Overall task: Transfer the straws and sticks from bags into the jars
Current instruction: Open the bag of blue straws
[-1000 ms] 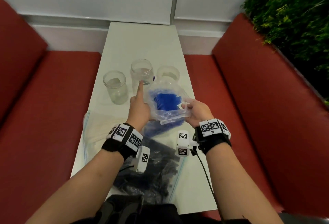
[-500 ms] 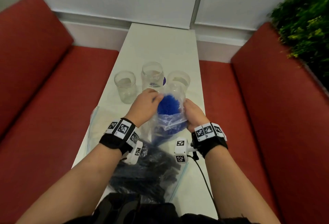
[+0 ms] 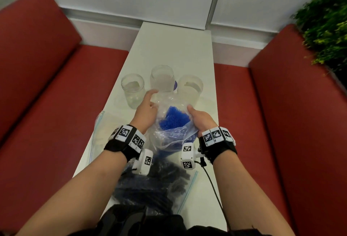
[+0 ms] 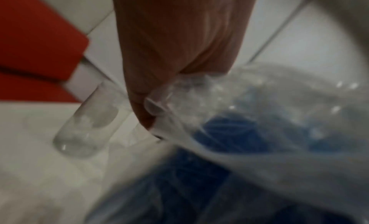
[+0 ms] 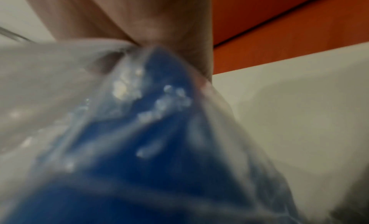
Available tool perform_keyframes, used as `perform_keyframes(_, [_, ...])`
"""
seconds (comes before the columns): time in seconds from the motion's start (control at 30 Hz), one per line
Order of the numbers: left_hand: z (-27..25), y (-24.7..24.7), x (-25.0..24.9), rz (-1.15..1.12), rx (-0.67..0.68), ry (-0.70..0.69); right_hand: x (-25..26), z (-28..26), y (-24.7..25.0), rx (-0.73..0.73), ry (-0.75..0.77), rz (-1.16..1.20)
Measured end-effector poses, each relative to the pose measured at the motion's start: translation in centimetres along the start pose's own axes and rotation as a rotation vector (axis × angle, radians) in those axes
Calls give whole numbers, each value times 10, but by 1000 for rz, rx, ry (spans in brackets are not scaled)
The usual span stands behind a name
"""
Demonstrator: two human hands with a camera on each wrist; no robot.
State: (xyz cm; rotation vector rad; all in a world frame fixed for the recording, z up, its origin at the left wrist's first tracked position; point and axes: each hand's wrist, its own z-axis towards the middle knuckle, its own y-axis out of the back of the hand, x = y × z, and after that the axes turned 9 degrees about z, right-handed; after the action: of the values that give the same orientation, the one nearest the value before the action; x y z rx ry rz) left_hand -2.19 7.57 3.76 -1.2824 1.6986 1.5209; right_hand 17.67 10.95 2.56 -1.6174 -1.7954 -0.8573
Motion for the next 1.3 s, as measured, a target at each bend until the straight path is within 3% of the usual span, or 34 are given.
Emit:
perform_keyframes(0.07, [4, 1, 2, 193, 26, -109, 1, 1, -2, -6, 40, -27])
perform_keyframes(0.13, [8, 3, 3, 341, 30, -121, 3, 0, -4, -25, 111, -71])
perform_keyframes(0.3, [13, 6, 13, 364, -107, 10, 14, -21, -4, -134, 259, -345])
perform_keyframes(0.47, [18, 9, 17, 338, -158, 170, 47, -43, 4, -19, 166, -627])
perform_keyframes(0.6, [9, 4, 5, 235, -105, 187, 47, -49, -9, 78, 71, -466])
perform_keyframes(0.8, [0, 4, -14, 189, 87, 57, 49, -37, -8, 21, 239, -384])
perform_keyframes(0.9, [-3, 9, -15, 203, 176, 80, 41, -24, -2, 67, 246, -133])
perform_keyframes(1.03, [-10, 8, -5, 207, 247, 143, 7, -11, 3, 65, 62, 210])
perform_keyframes(1.07, [-10, 8, -2, 195, 247, 166, -2, -10, 2, 29, 50, 200])
perform_keyframes(1.17, [-9, 5, 3, 148, 199, 208, -18, -13, 2, -56, 69, -126])
perform_keyframes(1.3, [-7, 1, 1, 49, 156, 239, -15, -21, 8, -122, 55, -156])
